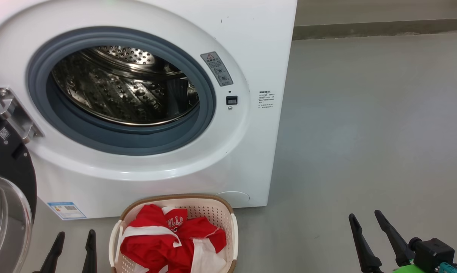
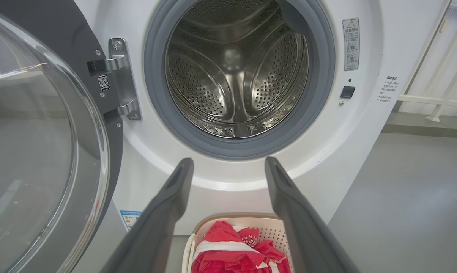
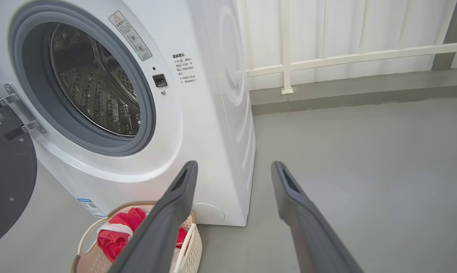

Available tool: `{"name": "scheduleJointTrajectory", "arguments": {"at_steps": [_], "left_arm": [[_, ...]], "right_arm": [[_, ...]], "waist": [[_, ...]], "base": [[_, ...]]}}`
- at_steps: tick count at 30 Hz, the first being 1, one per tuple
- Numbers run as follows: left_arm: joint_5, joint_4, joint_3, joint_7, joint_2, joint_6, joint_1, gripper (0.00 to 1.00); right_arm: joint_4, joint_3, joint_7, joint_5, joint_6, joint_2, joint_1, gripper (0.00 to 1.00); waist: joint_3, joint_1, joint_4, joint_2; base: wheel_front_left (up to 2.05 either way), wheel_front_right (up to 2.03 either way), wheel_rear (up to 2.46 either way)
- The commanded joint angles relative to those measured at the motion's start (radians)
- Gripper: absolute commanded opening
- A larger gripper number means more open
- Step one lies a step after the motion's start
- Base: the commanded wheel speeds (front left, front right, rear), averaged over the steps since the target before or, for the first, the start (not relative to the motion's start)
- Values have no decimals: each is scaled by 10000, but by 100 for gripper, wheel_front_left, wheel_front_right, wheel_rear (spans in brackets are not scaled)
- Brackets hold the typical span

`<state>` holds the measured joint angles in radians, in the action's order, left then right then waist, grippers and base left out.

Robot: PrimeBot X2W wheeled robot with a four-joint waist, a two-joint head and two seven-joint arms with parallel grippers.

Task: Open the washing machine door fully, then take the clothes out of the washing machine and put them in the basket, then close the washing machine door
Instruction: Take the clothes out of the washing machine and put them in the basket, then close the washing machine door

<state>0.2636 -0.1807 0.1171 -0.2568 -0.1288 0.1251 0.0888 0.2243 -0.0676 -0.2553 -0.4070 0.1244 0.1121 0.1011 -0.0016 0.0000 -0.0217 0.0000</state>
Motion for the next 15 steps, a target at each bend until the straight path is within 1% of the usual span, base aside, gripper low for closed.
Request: {"name": "scheduleJointTrajectory", "arguments": {"at_steps": [1,15], "left_arm": [[-76,262,341,-49,-116,56,-207,100],[-30,372,284,-49,-137,56,-151,100]], "right_arm": [[-264,-164,-65,-30,63,159,-118,100],[-372,-163,-65,-33,63,160,-80,100]], "waist": [[3,0,-6,0],[66,0,-53,0]], "base": [[0,0,0],[0,0,0]]}}
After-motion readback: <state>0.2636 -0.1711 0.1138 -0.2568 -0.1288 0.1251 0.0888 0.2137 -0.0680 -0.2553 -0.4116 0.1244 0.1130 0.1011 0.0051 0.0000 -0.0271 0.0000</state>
